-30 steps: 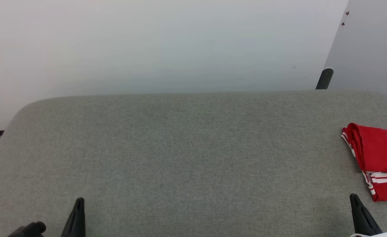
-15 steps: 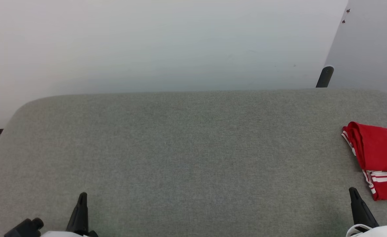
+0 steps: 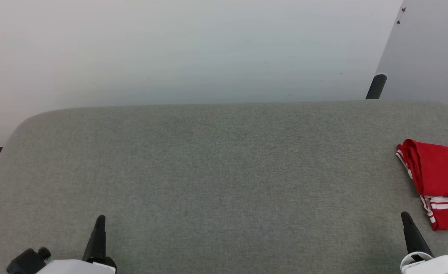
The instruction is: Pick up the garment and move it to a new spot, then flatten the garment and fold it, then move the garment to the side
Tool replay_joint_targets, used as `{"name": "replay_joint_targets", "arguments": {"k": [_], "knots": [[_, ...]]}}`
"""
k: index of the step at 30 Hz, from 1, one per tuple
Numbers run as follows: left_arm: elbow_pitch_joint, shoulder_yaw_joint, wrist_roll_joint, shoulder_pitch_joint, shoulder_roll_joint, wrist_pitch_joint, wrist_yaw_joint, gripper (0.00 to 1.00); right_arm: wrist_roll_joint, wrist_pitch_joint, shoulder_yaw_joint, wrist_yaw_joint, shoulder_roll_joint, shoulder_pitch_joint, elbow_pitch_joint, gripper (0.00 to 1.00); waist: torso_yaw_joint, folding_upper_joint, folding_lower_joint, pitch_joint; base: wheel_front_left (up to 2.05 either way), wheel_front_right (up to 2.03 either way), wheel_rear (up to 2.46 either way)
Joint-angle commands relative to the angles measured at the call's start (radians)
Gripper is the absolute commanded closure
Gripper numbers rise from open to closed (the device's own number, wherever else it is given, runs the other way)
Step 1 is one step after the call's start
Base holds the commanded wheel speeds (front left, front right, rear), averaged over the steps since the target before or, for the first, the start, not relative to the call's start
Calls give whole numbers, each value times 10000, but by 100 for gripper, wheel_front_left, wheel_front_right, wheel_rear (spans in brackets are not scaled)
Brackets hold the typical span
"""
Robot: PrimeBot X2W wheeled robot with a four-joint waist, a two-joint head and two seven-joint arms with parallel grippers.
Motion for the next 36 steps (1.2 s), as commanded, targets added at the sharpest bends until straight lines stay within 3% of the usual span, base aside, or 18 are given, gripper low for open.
{"name": "replay_joint_targets", "arguments": {"k": [1,36], "knots": [[-85,67,-277,-216,26,54,-14,100,322,59,-51,-3,0,-302,-76,100,-1,0,0,8,0,0,0],[-3,197,-3464,-728,-449,1003,-23,100,3826,748,-200,-5,386,-875,212,100,-27,0,0,209,0,0,0]]}}
